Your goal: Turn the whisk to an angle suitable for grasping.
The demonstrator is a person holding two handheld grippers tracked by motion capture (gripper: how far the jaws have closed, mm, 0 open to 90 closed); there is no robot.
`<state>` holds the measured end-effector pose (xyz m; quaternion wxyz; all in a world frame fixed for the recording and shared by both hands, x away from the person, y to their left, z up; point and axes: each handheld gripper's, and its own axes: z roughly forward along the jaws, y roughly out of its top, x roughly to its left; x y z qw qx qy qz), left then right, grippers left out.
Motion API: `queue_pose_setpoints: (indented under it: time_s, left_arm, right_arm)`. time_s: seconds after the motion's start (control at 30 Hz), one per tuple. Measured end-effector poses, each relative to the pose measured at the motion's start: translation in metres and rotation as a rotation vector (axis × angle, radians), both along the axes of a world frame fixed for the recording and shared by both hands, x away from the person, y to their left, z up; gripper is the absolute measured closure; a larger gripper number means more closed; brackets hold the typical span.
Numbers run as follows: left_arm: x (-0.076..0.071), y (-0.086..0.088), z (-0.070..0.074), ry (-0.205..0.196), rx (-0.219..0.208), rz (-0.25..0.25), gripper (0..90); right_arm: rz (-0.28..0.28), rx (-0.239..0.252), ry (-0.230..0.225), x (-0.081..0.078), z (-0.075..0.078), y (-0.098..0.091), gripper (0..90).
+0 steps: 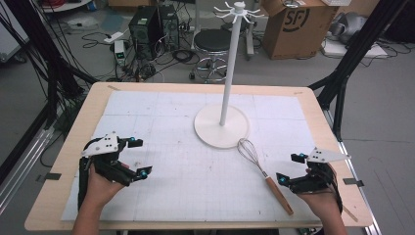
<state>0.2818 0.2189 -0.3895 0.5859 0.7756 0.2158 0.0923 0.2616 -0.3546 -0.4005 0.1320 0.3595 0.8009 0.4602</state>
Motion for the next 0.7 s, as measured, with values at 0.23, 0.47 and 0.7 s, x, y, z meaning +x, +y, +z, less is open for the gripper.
queue_pose_setpoints:
  time_s: [0.23,0.47,0.7]
  left_arm:
    - [0.001,-0.002,0.000,-0.001,-0.001,-0.001,1.6]
    - [0.004,-0.007,-0.002,0.001,0.006,-0.007,1.6]
    - [0.005,-0.009,-0.004,0.004,0.018,-0.008,1.6]
  right_arm:
    - [0.010,-0.014,0.009,-0.001,-0.001,0.003,2.2]
    - [0.022,-0.036,0.041,-0.002,-0.008,0.009,2.5]
    - [0.062,-0.112,0.107,0.002,-0.022,0.023,7.2]
